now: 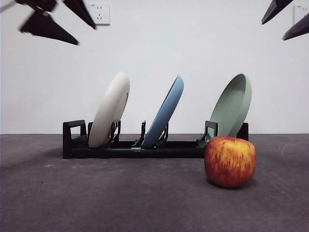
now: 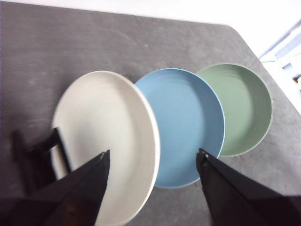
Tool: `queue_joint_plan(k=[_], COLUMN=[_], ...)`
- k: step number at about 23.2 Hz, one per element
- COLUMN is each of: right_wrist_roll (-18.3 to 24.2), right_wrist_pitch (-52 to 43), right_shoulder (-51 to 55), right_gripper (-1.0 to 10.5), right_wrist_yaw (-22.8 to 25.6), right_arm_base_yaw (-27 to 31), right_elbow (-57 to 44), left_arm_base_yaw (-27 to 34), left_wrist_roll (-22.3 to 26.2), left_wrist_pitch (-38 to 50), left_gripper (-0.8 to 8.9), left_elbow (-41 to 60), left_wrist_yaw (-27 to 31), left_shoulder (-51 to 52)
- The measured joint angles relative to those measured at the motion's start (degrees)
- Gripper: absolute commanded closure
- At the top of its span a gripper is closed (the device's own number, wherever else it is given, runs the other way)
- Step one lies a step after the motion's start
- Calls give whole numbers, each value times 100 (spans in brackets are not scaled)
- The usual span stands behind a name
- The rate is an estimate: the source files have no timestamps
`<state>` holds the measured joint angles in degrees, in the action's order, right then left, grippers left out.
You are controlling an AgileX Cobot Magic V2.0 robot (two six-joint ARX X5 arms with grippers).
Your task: Take the yellow plate from the plate rack,put the plate on the table,take the apple from the table,put the apple in the plate
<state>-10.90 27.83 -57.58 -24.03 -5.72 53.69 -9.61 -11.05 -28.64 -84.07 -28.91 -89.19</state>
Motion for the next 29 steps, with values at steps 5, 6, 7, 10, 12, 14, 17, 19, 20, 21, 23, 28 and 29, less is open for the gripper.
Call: queue_joint_plan(k=[5, 6, 7, 10, 12, 14, 17, 19, 20, 21, 23, 28, 29], right_wrist_roll=[0, 2, 0, 2, 0, 0, 0, 0, 0, 0, 0, 0, 0], right_wrist_pitch=[0, 0, 0, 0, 0, 0, 0, 0, 0, 0, 0, 46, 46], right_shoulder=[-20, -20, -20, -20, -20, -20, -20, -20, -20, -20, -20, -22, -22], right_gripper=[690, 690, 690, 690, 691, 695, 695, 695, 695, 695, 695, 695, 695], right_wrist_yaw=[0, 0, 0, 2, 2, 2, 4, 4, 4, 4, 4, 7, 7], right_arm_base_yaw=[0, 0, 0, 0, 0, 0, 0, 0, 0, 0, 0, 0, 0], right_elbow=[0, 0, 0, 0, 0, 0, 0, 0, 0, 0, 0, 0, 0], left_arm_base_yaw=[-439, -496, -557, -638, -638, -638, -638, -638, -645, -664, -675, -800, -883], left_wrist_roll=[7, 7, 7, 7, 9, 9, 48, 96, 98, 90, 96, 96, 144], left_wrist_pitch=[7, 0, -2, 4, 144, 195, 192, 195, 212, 203, 190, 83, 46], left_gripper=[499, 499, 499, 500, 504, 603, 801, 826, 826, 826, 825, 822, 822], left_elbow=[-645, -645, -645, -643, -645, -645, -645, -647, -649, -660, -658, -660, -669], left_wrist_yaw=[24, 85, 208, 468, 511, 494, 472, 420, 382, 317, 258, 260, 264], left_shoulder=[-1110, -1259, -1390, -1550, -1550, -1550, -1550, -1550, -1545, -1543, -1534, -817, -577])
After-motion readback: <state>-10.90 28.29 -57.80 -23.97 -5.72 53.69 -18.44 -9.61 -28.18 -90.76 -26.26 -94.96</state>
